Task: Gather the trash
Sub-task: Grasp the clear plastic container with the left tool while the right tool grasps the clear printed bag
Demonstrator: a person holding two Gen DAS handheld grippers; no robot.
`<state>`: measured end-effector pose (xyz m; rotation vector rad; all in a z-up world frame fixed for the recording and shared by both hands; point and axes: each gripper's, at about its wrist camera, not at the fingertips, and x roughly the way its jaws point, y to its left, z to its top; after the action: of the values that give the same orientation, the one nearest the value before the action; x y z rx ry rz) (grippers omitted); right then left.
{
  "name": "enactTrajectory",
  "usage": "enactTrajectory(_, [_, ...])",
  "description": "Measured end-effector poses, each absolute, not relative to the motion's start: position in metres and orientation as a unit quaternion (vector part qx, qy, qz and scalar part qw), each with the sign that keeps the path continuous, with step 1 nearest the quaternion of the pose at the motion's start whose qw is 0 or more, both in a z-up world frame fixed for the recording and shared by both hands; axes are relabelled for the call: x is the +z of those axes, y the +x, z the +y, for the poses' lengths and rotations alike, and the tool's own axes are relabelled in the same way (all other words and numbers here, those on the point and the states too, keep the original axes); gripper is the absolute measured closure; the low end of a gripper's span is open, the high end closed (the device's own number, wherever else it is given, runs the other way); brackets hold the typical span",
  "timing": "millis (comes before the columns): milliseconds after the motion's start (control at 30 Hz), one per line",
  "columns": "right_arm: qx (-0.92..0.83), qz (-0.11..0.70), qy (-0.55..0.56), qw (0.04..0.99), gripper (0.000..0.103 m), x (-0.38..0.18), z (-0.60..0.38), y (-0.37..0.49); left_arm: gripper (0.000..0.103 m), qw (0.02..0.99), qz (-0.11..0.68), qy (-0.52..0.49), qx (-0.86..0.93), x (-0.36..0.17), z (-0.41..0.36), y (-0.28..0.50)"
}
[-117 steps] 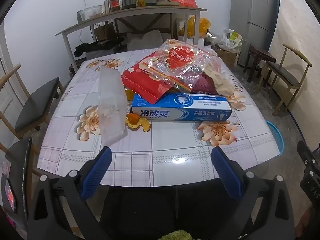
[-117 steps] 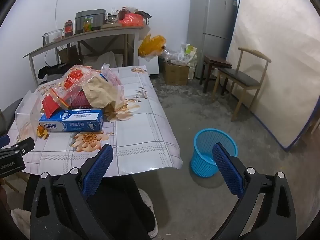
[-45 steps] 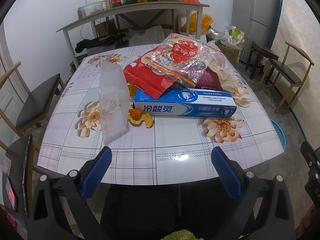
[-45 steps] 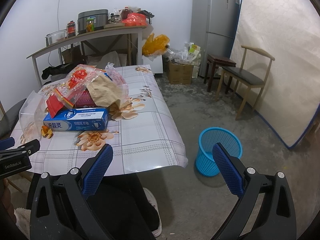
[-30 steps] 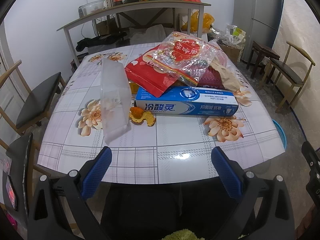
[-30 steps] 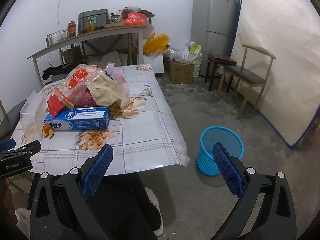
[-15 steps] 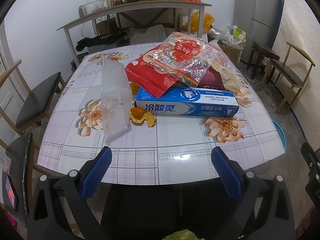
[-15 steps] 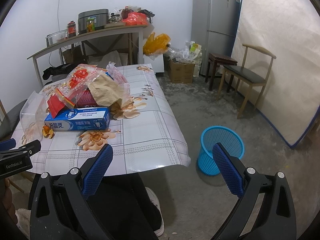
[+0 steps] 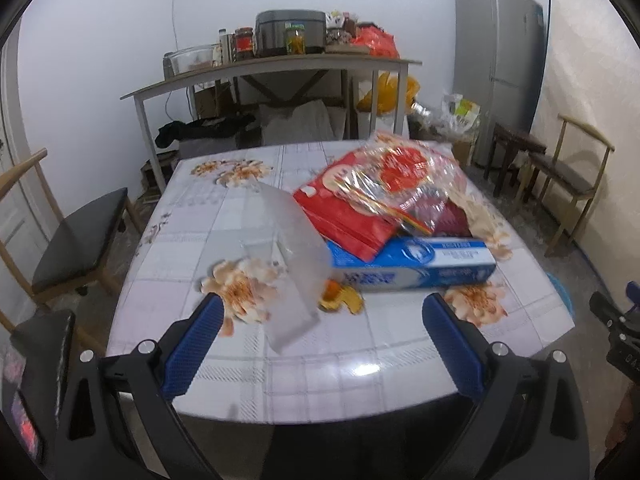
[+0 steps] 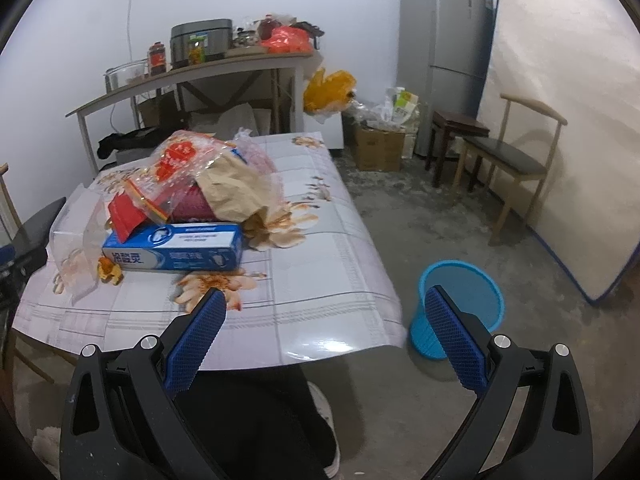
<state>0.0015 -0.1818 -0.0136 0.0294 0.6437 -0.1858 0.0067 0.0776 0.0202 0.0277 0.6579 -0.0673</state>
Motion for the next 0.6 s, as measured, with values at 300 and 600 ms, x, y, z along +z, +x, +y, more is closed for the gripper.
enactTrajectory(300, [-0.063, 0.334, 0.005, 0.941, 0.008, -0.019, -0.167, 0.017, 0.006, 0.943, 0.298, -0.069, -0.132, 0.009, 0.117, 0.04])
enactTrajectory(600, [-0.036, 0.344, -0.009, 0.938, 0.008, -0.02, -0.15, 0.033, 0.038, 0.927, 0.329, -0.057, -0.169, -0.019, 0.116, 0.083])
